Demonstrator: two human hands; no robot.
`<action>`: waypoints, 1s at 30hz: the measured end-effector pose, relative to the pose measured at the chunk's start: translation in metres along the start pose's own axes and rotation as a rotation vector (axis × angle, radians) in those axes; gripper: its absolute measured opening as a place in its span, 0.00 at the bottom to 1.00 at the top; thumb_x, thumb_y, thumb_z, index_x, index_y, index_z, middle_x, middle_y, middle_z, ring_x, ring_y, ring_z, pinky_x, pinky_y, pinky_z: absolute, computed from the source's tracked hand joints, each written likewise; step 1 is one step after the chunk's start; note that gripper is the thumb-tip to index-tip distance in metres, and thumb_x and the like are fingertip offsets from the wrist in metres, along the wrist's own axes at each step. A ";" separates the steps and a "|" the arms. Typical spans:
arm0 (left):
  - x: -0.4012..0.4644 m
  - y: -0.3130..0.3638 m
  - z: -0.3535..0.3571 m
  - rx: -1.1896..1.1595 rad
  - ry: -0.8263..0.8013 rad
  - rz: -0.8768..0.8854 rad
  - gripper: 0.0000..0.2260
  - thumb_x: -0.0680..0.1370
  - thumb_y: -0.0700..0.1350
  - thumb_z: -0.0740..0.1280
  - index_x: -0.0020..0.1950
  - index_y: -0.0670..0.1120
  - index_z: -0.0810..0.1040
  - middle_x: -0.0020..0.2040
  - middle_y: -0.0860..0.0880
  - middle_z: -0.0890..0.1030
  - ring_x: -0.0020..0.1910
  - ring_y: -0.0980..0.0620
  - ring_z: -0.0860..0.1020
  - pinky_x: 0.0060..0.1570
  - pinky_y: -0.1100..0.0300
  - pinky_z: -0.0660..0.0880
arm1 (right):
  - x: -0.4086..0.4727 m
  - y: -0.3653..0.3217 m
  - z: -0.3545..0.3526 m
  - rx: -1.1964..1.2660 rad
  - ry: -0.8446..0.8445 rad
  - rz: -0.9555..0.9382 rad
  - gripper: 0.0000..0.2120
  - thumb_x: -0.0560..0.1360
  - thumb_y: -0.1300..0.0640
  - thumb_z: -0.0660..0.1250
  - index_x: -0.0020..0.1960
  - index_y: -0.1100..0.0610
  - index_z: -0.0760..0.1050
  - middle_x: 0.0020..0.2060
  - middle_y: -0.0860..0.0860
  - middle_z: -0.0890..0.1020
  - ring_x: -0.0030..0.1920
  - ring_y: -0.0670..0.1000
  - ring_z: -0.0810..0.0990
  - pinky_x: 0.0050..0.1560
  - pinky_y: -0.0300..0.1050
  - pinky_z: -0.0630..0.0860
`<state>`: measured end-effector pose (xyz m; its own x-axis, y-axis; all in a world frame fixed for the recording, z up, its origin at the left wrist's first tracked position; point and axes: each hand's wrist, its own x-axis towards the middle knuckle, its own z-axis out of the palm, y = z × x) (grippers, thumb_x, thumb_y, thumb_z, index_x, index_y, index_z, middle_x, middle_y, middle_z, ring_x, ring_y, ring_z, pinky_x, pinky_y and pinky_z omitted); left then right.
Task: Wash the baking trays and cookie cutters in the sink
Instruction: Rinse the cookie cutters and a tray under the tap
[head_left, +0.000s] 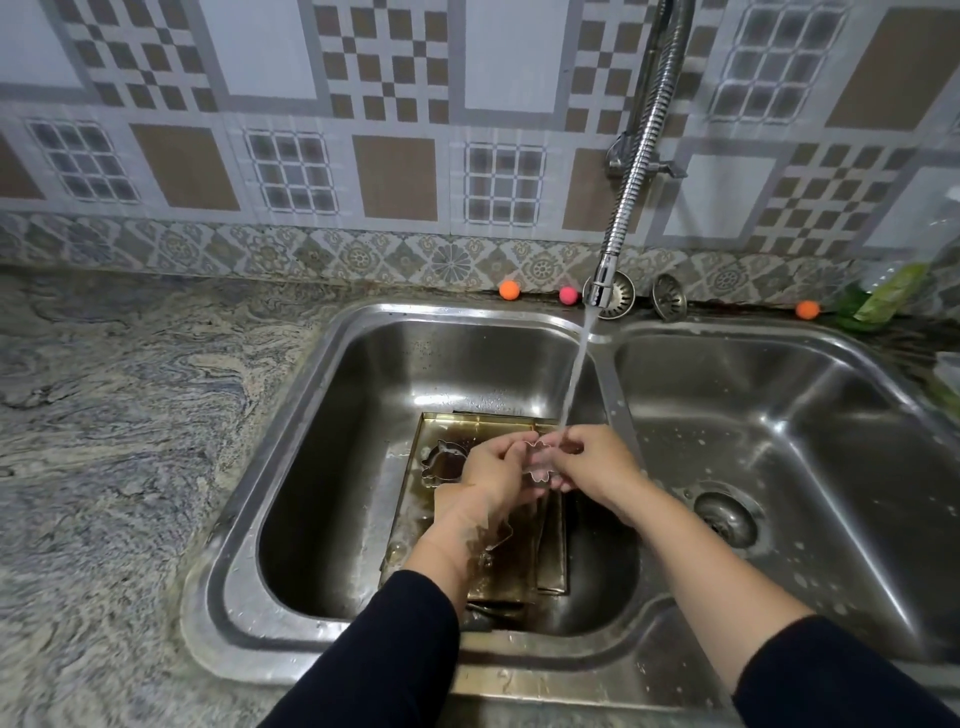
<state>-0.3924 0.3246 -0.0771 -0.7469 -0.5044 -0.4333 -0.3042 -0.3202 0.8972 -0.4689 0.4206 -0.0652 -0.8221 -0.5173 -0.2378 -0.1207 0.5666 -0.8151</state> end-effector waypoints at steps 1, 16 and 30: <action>-0.002 0.001 0.000 -0.014 -0.010 0.002 0.11 0.82 0.41 0.58 0.56 0.46 0.79 0.46 0.48 0.82 0.39 0.52 0.82 0.42 0.58 0.82 | -0.004 0.001 -0.003 -0.001 -0.018 -0.024 0.06 0.75 0.63 0.68 0.49 0.54 0.81 0.40 0.53 0.84 0.34 0.48 0.80 0.43 0.46 0.81; 0.005 0.009 0.021 0.430 0.109 0.173 0.06 0.76 0.46 0.68 0.41 0.48 0.82 0.39 0.48 0.84 0.40 0.50 0.83 0.44 0.55 0.80 | -0.025 -0.001 -0.026 -0.787 0.203 -0.444 0.26 0.71 0.56 0.70 0.68 0.49 0.69 0.57 0.47 0.70 0.61 0.51 0.70 0.63 0.49 0.67; 0.016 0.007 0.103 1.155 -0.130 0.427 0.25 0.82 0.49 0.56 0.78 0.46 0.54 0.78 0.48 0.56 0.76 0.49 0.56 0.74 0.55 0.55 | 0.036 0.093 -0.119 -0.515 0.260 0.021 0.21 0.71 0.52 0.72 0.61 0.50 0.72 0.58 0.51 0.79 0.60 0.54 0.74 0.56 0.45 0.71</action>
<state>-0.4676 0.3970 -0.0693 -0.9473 -0.2905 -0.1348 -0.3158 0.7781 0.5429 -0.5758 0.5310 -0.0869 -0.9292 -0.3646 -0.0603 -0.3046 0.8480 -0.4337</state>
